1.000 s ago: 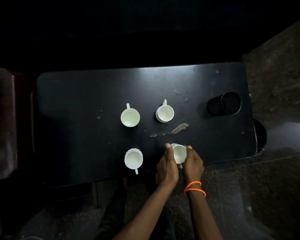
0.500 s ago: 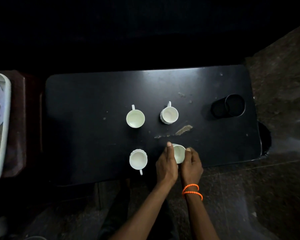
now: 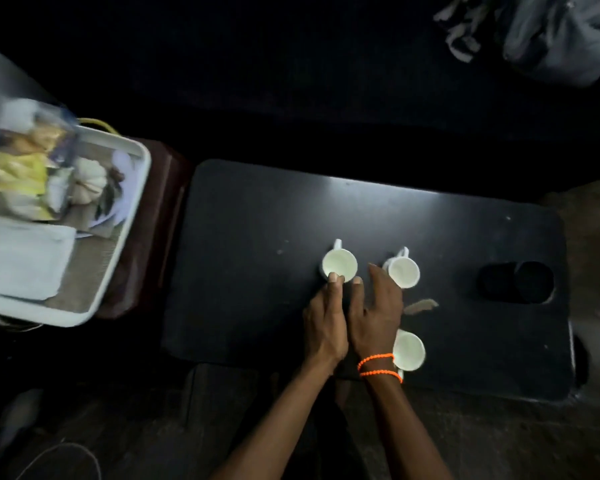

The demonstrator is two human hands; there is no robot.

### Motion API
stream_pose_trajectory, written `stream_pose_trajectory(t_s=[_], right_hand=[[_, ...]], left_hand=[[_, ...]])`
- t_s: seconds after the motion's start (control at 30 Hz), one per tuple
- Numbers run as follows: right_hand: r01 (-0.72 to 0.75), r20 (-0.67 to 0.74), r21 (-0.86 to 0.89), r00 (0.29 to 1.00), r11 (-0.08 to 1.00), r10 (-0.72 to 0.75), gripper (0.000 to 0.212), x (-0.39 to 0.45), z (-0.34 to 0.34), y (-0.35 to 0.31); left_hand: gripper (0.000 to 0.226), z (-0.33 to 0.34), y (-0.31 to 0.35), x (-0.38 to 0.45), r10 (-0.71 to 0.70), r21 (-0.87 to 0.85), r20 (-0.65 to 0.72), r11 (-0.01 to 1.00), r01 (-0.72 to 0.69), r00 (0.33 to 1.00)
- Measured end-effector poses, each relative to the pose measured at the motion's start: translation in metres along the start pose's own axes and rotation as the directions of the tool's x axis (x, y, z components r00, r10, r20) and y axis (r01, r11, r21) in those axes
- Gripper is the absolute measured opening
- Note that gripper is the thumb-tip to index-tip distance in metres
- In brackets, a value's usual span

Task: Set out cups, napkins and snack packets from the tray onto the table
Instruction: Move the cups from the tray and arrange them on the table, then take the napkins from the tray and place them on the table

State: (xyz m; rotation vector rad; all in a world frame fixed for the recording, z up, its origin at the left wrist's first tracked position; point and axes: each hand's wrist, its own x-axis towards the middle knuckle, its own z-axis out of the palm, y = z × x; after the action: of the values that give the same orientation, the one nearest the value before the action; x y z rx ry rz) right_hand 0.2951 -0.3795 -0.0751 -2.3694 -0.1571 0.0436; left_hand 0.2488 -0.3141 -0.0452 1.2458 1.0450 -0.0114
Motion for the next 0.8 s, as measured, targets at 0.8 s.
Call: stream_pose_trajectory(t_s=[0.8], right_hand=[[0.554,0.717,-0.027,0.590,0.832,-0.370,0.056,-0.079,0.314,-0.346]], left_hand=[[0.053,-0.426,0.045,0.078,-0.062,-0.120,-0.750,0.992,-0.043,0.658]])
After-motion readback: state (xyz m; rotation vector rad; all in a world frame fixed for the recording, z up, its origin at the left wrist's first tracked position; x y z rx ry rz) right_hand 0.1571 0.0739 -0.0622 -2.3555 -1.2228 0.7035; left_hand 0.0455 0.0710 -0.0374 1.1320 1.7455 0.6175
